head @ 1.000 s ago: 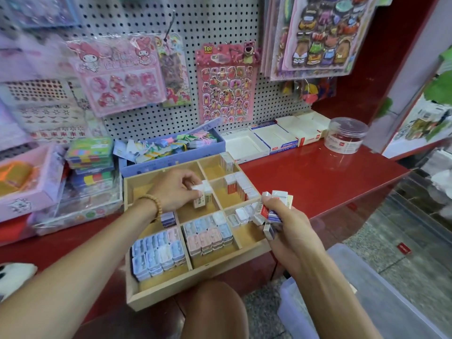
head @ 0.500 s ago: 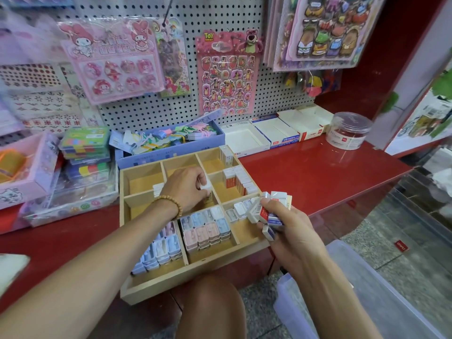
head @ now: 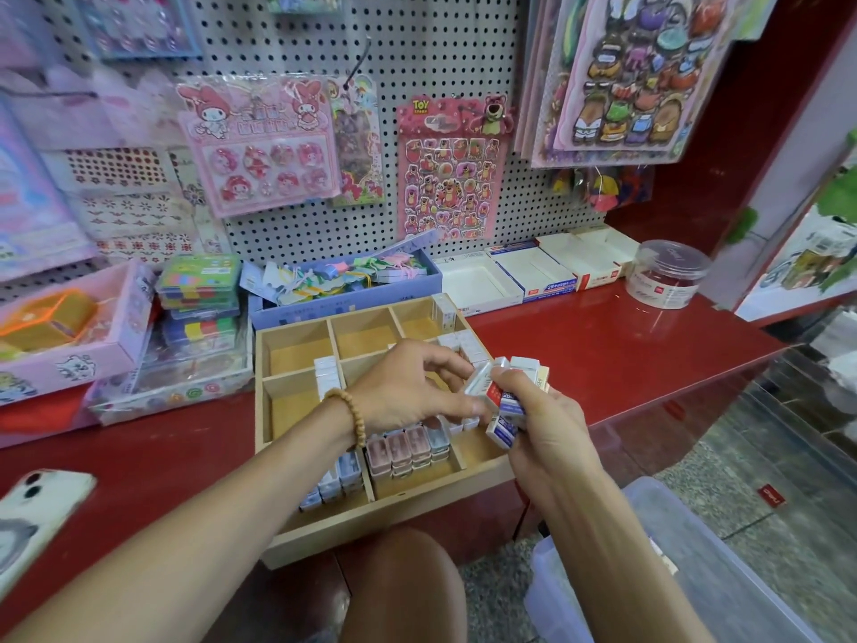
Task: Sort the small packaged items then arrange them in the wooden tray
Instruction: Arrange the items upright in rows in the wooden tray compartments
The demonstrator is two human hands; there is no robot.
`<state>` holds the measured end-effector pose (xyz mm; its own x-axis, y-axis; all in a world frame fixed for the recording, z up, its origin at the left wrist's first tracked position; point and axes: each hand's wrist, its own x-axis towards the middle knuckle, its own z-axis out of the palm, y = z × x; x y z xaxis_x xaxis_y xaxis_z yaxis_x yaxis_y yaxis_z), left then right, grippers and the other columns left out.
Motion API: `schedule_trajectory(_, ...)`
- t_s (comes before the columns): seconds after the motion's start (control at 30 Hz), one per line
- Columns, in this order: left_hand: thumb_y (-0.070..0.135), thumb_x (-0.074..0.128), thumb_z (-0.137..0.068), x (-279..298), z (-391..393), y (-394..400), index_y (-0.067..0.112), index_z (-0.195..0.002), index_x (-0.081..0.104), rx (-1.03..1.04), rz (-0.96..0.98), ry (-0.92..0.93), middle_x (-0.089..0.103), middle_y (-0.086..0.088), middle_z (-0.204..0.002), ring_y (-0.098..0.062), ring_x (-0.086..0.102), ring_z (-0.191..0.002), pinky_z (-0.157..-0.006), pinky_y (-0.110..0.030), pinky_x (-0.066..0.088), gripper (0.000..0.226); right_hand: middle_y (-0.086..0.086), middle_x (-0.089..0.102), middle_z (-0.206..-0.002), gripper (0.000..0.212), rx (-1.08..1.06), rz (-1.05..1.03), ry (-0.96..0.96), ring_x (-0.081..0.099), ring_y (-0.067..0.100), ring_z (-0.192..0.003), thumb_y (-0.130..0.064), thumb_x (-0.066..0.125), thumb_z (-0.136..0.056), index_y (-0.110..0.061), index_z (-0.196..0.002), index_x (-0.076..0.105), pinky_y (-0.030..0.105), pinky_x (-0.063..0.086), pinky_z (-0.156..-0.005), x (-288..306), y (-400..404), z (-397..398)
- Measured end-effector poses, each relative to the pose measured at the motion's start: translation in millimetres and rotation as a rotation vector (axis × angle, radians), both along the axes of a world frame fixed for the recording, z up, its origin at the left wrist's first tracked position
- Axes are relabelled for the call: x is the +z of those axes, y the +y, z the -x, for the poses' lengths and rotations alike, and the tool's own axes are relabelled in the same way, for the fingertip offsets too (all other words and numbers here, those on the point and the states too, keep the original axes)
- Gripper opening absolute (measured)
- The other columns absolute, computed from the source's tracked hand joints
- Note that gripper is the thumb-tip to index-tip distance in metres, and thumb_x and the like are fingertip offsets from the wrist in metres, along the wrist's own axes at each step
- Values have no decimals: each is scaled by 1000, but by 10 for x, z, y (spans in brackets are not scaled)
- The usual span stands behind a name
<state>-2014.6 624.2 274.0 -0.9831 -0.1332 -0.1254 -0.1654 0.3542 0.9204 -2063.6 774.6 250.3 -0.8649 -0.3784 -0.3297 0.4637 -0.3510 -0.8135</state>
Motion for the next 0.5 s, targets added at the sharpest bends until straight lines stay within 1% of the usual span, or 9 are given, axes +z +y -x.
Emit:
schedule_trajectory(0.1,5,77,-79,-16,47,-33,6,-100,73,39,-52,-29,69,1,-73,-15,69,-67,-52,-20,52,22,21,72,-81,15,9,-13,8,68,25,-59,2,69,-85,8,-98,68,30,57,-55,12,4,48)
schedule_trajectory(0.2,-3,71,-82,-48,139,-62,-1,-102,69,110,-205,-49,73,-11,-80,-20,72,-70,-53,-19,54,20,15,67,-72,11,7,-64,14,62,18,-52,0,71,-84,3,-94,68,27,52,-51,2,14,126)
schedule_trajectory(0.27,-4,68,-84,-56,234,-107,0,-101,69,166,-259,-33,73,-15,-79,-20,72,-69,-53,-18,54,17,11,64,-64,6,-1,-65,3,57,16,-47,0,71,-84,0,-88,65,25,48,-45,-5,21,194)
schedule_trajectory(0.33,-4,67,-84,-54,354,-207,3,-98,70,227,-211,2,73,-16,-78,-19,69,-68,-56,-20,56,15,9,63,-60,8,-9,-46,-8,56,15,-44,1,71,-84,-3,-85,64,24,47,-42,-9,31,264)
schedule_trajectory(0.4,-4,68,-83,-51,513,-336,3,-96,71,270,-112,22,72,-17,-80,-21,66,-70,-61,-23,57,15,8,65,-61,9,-9,-29,-4,59,14,-44,1,71,-84,-4,-87,64,23,48,-42,-19,49,344)
schedule_trajectory(0.47,-4,68,-83,-74,721,-471,2,-100,69,297,8,29,69,-14,-78,-21,66,-69,-63,-25,57,18,7,66,-63,11,-1,-13,4,62,14,-49,0,73,-82,-5,-88,64,25,52,-47,-39,77,442)
schedule_trajectory(0.5,-5,68,-83,-98,827,-533,2,-104,67,304,62,34,65,-9,-76,-20,67,-67,-62,-26,57,22,8,65,-65,14,0,-8,3,61,14,-52,-1,75,-80,-6,-88,64,26,53,-50,-53,87,494)
